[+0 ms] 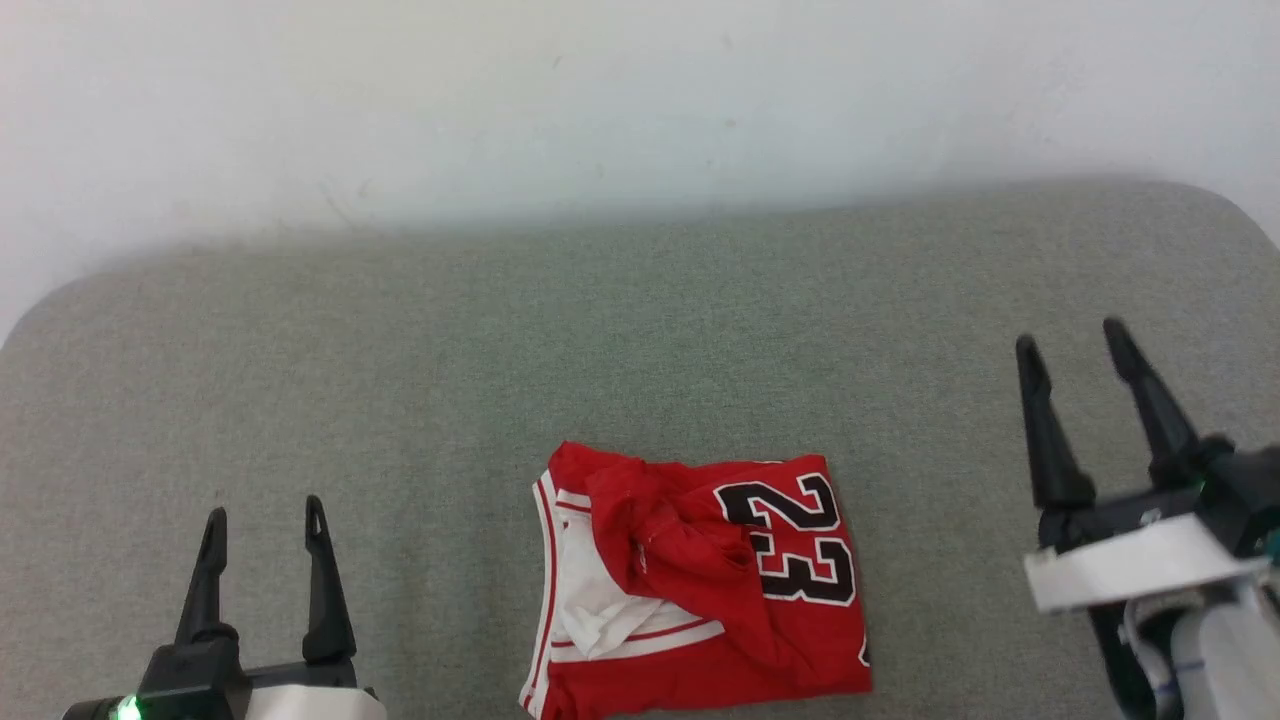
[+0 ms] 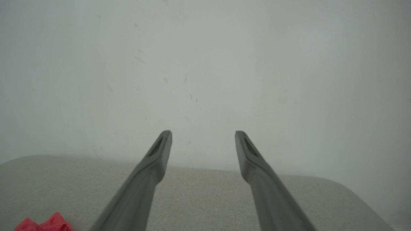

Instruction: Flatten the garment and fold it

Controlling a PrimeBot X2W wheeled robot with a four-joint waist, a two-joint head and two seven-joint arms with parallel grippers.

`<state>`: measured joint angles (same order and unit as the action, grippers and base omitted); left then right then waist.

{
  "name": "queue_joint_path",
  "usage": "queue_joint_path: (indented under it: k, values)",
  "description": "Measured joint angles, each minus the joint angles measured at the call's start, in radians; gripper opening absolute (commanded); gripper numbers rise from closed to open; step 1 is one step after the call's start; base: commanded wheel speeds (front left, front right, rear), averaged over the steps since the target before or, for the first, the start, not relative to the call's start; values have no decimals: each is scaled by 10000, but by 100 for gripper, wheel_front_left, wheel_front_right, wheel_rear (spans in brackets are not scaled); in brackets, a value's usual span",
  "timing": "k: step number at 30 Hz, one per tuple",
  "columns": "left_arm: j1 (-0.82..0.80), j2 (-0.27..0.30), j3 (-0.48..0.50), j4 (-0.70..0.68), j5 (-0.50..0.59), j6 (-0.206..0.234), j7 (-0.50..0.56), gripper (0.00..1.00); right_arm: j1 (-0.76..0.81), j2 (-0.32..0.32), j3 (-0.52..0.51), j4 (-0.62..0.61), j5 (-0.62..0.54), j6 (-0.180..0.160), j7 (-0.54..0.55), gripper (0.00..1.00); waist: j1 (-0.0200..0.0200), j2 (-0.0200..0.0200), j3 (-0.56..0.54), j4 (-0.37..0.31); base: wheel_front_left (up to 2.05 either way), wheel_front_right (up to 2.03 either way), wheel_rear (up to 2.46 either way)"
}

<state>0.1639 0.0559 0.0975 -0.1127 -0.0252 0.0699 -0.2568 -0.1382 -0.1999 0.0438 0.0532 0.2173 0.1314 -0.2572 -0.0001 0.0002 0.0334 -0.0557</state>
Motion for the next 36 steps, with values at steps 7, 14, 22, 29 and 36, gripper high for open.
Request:
queue_joint_path:
  k: [7,14,22,29,36]
  values:
    - [42,0,-42,-96,0,-92,0,100,1437,790,-456,-541,-466,0,0,100,1,0,-6,173,0,0,0]
    - [170,0,-146,-100,2,-165,0,100,2021,1095,-460,-702,-545,0,0,100,1,0,-23,235,0,0,0]
    - [175,0,-232,-69,2,-165,0,100,2063,1104,-407,-677,-819,0,0,100,1,0,-56,258,0,0,0]
    - [176,-2,-228,-69,2,-151,0,100,1218,545,-115,-1074,-796,0,0,100,1,0,14,232,0,0,0]
    - [169,-6,-330,-21,2,-73,0,100,-827,-951,1001,-637,157,0,1392,100,2,0,104,286,0,0,0]
